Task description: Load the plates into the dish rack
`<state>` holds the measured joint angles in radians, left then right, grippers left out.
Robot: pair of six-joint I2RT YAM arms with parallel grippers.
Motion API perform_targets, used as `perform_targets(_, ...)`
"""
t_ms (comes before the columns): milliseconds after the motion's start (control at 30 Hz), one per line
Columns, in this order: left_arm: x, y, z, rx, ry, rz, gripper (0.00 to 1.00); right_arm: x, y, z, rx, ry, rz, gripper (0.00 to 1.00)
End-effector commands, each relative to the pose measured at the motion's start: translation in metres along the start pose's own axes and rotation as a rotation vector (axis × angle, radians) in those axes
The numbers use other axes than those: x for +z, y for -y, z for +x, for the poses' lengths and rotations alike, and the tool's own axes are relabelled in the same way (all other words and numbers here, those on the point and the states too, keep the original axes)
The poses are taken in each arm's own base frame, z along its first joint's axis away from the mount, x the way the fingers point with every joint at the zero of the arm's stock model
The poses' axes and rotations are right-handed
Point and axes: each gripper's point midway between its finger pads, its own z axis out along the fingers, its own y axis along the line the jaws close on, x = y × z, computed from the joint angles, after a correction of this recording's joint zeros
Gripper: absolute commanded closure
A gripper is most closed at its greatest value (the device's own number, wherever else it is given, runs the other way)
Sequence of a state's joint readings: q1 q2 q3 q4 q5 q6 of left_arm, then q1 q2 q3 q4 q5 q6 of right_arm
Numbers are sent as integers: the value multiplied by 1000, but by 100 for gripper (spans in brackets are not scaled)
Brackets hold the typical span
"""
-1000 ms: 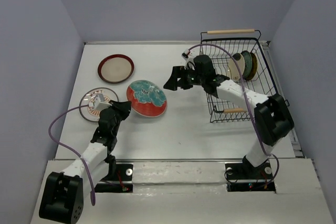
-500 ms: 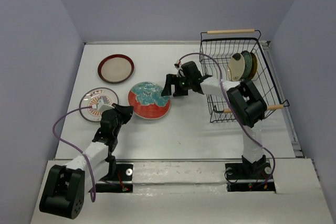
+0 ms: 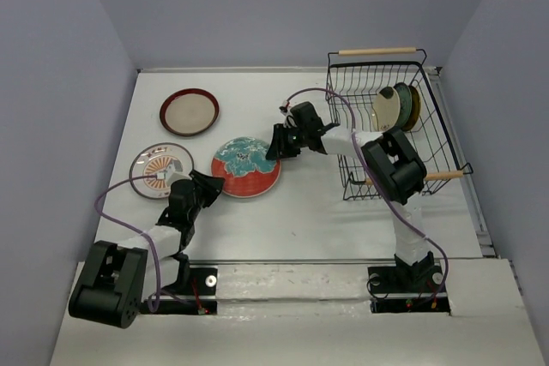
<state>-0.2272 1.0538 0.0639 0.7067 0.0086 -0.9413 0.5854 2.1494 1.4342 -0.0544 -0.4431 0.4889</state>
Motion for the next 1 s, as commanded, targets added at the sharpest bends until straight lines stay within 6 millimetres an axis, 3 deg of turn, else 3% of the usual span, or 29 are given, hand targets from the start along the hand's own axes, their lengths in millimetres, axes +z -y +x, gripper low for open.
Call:
perform_targets(0, 3, 32, -8, -14, 24, 143, 54, 12, 0, 28, 8, -79, -3, 64)
perform_targets(167, 6, 35, -6, -33, 18, 165, 54, 7, -5, 31, 6, -77, -30, 68)
perform_targets(233, 6, 38, -5, -42, 16, 181, 58, 4, -19, 34, 3, -88, -81, 68)
perform_targets(267, 6, 41, -6, -46, 19, 196, 72, 4, -24, 33, 1, -85, -106, 66)
perform_targets(367, 4, 47, -9, -45, 25, 221, 94, -1, -38, 30, -3, -75, -177, 45)
perform_targets(400, 2, 50, -9, -43, 24, 230, 94, -2, -41, 30, -2, -74, -188, 39)
perform_targets(500, -6, 62, -14, -41, 34, 279, 94, -5, -49, 29, 1, -74, -232, 36)
perform_targets(967, -58, 123, -49, -49, 114, 489, 95, -34, -100, 8, -53, -8, -437, 39)
